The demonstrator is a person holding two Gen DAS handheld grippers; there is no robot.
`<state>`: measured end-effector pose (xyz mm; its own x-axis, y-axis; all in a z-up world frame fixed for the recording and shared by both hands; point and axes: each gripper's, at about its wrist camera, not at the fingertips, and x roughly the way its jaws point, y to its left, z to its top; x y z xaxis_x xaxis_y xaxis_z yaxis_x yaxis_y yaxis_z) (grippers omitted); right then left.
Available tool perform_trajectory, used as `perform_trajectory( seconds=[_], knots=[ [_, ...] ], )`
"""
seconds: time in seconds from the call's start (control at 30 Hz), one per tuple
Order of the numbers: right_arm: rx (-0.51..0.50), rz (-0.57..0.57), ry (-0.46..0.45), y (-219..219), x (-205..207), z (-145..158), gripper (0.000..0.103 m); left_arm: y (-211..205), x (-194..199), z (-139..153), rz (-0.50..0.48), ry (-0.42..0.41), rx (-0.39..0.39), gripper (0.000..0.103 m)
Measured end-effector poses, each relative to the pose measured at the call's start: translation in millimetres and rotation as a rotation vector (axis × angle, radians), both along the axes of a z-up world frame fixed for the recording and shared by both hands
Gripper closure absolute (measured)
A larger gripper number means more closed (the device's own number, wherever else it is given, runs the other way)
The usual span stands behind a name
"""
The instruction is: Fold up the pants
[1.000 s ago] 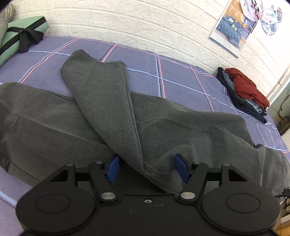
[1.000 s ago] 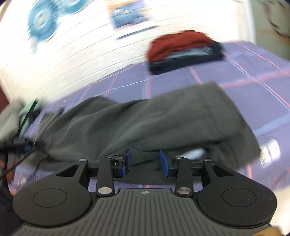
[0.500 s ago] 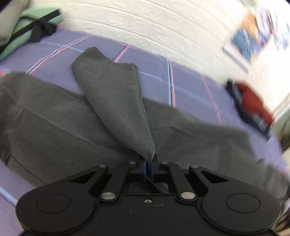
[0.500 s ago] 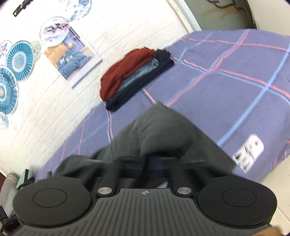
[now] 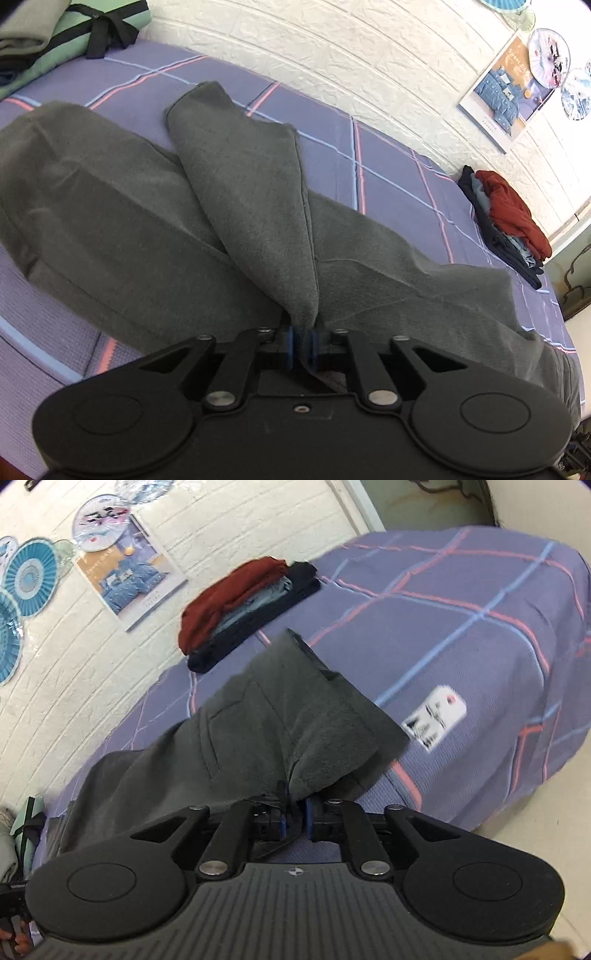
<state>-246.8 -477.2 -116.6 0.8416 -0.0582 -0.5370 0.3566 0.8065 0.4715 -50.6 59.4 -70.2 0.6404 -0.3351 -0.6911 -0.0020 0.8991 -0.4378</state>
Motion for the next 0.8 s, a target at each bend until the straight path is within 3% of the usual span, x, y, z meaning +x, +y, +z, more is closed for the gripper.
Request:
perform_trajectory(
  seconds=[0.1,0.17,0.27,0.37,0.43,0.63,0.8],
  knots=[
    [-0.047,-0.004,-0.019,-5.2,-10.9,19.4,0.053,8.0,-2.1,11.6,0.038,-0.008,0.007,0.000],
    [-0.092,-0.039,-0.031,-10.1,-22.1,31.7,0.045,13.7,-6.3,24.8,0.045,-0.040,0.019,0.000],
    [-0.176,-0.082,-0.079,-14.2,-28.9,52.5,0.042,12.0,-4.6,50.7,0.020,-0.106,0.049,0.000],
    [-0.213,-0.043,-0.132,-20.1,-10.4,64.4,0.034,-4.4,4.8,69.5,-0.080,-0.172,0.057,0.000],
    [-0.226,-0.002,-0.145,-22.3,6.8,66.9,0.034,-24.4,16.3,72.9,-0.166,-0.190,0.049,0.000],
    [-0.265,0.091,-0.108,-26.1,54.5,56.7,0.028,-109.5,63.2,61.2,-0.402,-0.190,0.047,0.000],
    [-0.235,0.123,-0.060,-39.6,70.9,43.1,0.026,-171.3,99.4,52.3,-0.555,-0.134,-0.003,0.000]
  ],
)
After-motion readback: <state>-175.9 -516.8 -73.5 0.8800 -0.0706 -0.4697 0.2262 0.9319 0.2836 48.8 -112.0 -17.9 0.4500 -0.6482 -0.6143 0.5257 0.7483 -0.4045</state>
